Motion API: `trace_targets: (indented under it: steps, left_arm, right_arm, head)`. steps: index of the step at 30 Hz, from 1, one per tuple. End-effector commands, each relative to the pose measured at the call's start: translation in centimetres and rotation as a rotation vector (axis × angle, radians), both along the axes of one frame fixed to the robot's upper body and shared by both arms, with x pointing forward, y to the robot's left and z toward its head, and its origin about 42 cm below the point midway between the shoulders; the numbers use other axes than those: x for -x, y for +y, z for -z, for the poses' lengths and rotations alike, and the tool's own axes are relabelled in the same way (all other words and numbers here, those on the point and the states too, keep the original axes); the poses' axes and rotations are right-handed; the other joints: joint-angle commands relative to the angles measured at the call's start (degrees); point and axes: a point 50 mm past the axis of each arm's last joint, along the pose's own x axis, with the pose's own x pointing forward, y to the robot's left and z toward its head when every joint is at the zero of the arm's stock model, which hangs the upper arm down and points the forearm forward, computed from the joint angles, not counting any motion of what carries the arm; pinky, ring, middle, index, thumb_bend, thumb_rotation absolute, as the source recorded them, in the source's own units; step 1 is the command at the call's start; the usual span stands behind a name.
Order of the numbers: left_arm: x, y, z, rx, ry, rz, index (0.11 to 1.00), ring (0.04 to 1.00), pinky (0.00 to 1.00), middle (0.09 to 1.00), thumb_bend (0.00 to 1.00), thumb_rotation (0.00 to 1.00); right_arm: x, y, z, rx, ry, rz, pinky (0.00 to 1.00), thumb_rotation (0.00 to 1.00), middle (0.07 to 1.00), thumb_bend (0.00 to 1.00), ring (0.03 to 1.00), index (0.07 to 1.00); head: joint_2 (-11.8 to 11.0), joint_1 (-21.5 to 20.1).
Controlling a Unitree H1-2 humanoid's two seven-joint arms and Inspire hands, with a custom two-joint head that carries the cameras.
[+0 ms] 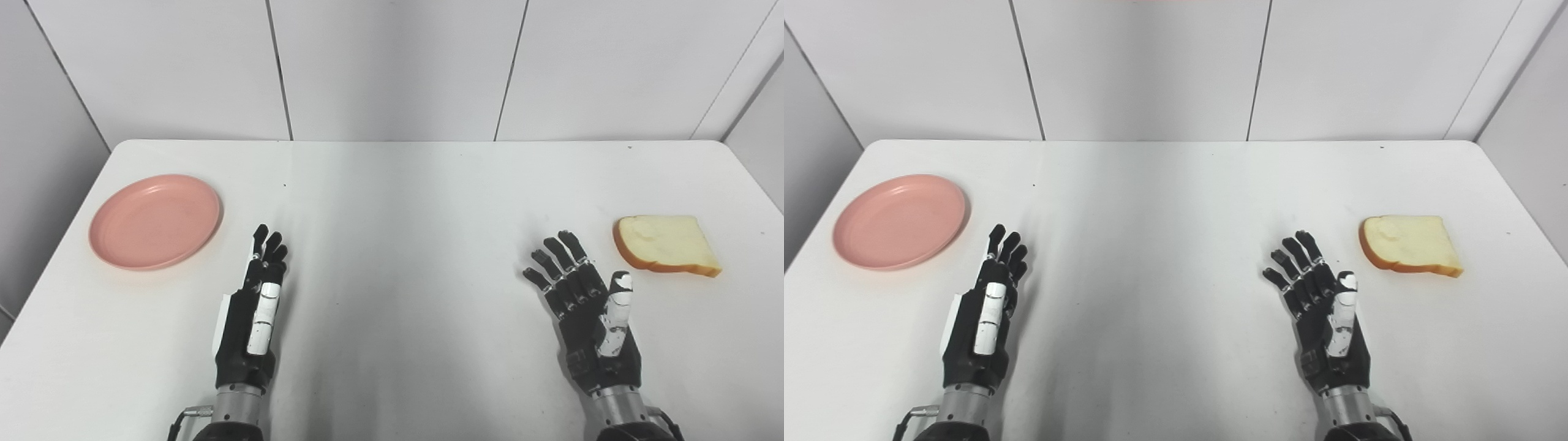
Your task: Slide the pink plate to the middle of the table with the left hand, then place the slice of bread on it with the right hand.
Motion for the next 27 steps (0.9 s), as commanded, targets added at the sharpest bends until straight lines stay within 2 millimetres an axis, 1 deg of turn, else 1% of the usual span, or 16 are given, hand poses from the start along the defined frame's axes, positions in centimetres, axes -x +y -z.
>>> trace_targets:
  steps: [1, 7, 8, 9, 11, 14, 16, 17, 18, 19, 20, 21, 22, 23, 26, 27]
  left_arm:
    - [-0.5, -0.1, -1.2, -0.013, -0.067, 0.009, 1.0, 0.978, 1.0, 0.985, 0.78, 0.87]
    - [-0.6, -0.2, -1.0, -0.019, -0.065, 0.007, 1.0, 0.984, 1.0, 0.986, 0.78, 0.87]
    - [-0.6, -0.3, -0.9, -0.018, -0.063, 0.005, 1.0, 0.984, 1.0, 0.986, 0.78, 0.87]
    - [-0.6, -0.4, -0.8, -0.017, -0.062, 0.004, 1.0, 0.983, 1.0, 0.985, 0.79, 0.87]
    - [-0.7, -0.8, -0.4, -0.007, -0.057, 0.005, 1.0, 0.981, 1.0, 0.984, 0.79, 0.86]
    - [-0.8, -1.5, 0.3, 0.011, -0.058, 0.015, 1.0, 0.992, 1.0, 0.988, 0.75, 0.86]
    - [-0.9, -2.1, 0.7, 0.0, -0.066, 0.015, 1.0, 0.989, 1.0, 0.987, 0.72, 0.87]
    - [-0.9, -2.5, 1.0, -0.008, -0.071, 0.015, 1.0, 0.983, 1.0, 0.987, 0.71, 0.88]
    - [-0.9, -2.8, 1.2, -0.013, -0.074, 0.014, 1.0, 0.98, 1.0, 0.988, 0.7, 0.89]
    - [-1.0, -3.1, 1.5, -0.014, -0.076, 0.014, 1.0, 0.979, 1.0, 0.989, 0.69, 0.89]
    - [-1.0, -3.3, 1.7, -0.014, -0.077, 0.014, 1.0, 0.978, 1.0, 0.989, 0.69, 0.89]
    - [-1.0, -3.6, 2.0, -0.012, -0.079, 0.015, 1.0, 0.978, 1.0, 0.99, 0.69, 0.89]
    - [-1.1, -3.8, 2.2, -0.011, -0.081, 0.016, 1.0, 0.983, 1.0, 0.992, 0.68, 0.89]
    - [-1.1, -4.0, 2.5, -0.011, -0.081, 0.015, 1.0, 0.985, 1.0, 0.993, 0.68, 0.89]
    - [-1.1, -4.5, 3.0, -0.017, -0.085, 0.011, 1.0, 0.977, 0.97, 0.989, 0.67, 0.9]
    - [-1.2, -4.7, 3.2, -0.02, -0.088, 0.01, 1.0, 0.979, 0.96, 0.989, 0.66, 0.91]
  right_arm:
    - [0.0, -0.1, -0.9, 0.011, -0.046, -0.001, 0.84, 0.97, 0.904, 0.89, 0.88, 0.9]
    - [0.0, -0.3, -0.8, 0.038, -0.043, 0.011, 0.85, 0.97, 0.908, 0.89, 0.889, 0.903]
    - [0.0, -0.3, -0.7, 0.038, -0.042, 0.014, 0.85, 0.97, 0.908, 0.88, 0.888, 0.903]
    - [0.0, -0.4, -0.6, 0.037, -0.042, 0.016, 0.85, 0.97, 0.907, 0.88, 0.887, 0.902]
    - [0.0, -0.8, -0.1, 0.037, -0.037, 0.02, 0.85, 0.96, 0.907, 0.87, 0.886, 0.902]
    - [-0.1, -1.5, 0.5, 0.038, -0.033, 0.028, 0.86, 0.97, 0.906, 0.86, 0.888, 0.902]
    - [-0.1, -2.2, 1.0, 0.044, -0.031, 0.032, 0.87, 0.98, 0.916, 0.84, 0.888, 0.913]
    - [-0.1, -2.7, 1.3, 0.048, -0.03, 0.037, 0.88, 0.98, 0.92, 0.83, 0.889, 0.918]
    - [-0.1, -3.0, 1.5, 0.054, -0.029, 0.044, 0.88, 0.98, 0.921, 0.82, 0.887, 0.921]
    - [-0.1, -3.4, 1.8, 0.065, -0.024, 0.054, 0.89, 0.98, 0.921, 0.82, 0.887, 0.923]
    - [-0.1, -3.6, 2.0, 0.073, -0.021, 0.061, 0.89, 0.98, 0.921, 0.81, 0.887, 0.924]
    - [-0.1, -3.9, 2.2, 0.097, -0.011, 0.079, 0.89, 0.98, 0.92, 0.81, 0.887, 0.924]
    - [-0.1, -4.1, 2.4, 0.115, -0.004, 0.091, 0.89, 0.99, 0.923, 0.78, 0.89, 0.93]
    - [-0.1, -4.4, 2.7, 0.131, 0.001, 0.1, 0.89, 1.0, 0.923, 0.77, 0.891, 0.932]
    - [-0.1, -4.9, 3.2, 0.15, 0.002, 0.106, 0.89, 1.0, 0.94, 0.77, 0.9, 0.953]
    - [-0.2, -5.1, 3.5, 0.153, 0.003, 0.104, 0.9, 1.0, 0.942, 0.76, 0.902, 0.956]
  head:
    - [0.02, 0.13]
    - [-0.33, 0.76]
    - [-1.0, 1.67]
    - [-1.0, 1.67]
    - [-2.96, 4.96]
    - [-4.24, 7.32]
    - [-5.59, 9.57]
    - [-6.75, 11.22]
    - [-6.75, 11.22]
    - [-7.85, 12.6]
    - [-7.85, 12.6]
    - [-8.83, 13.71]
    - [-9.0, 13.87]
    - [-9.93, 14.77]
    - [-10.66, 15.4]
    - [-11.91, 16.37]
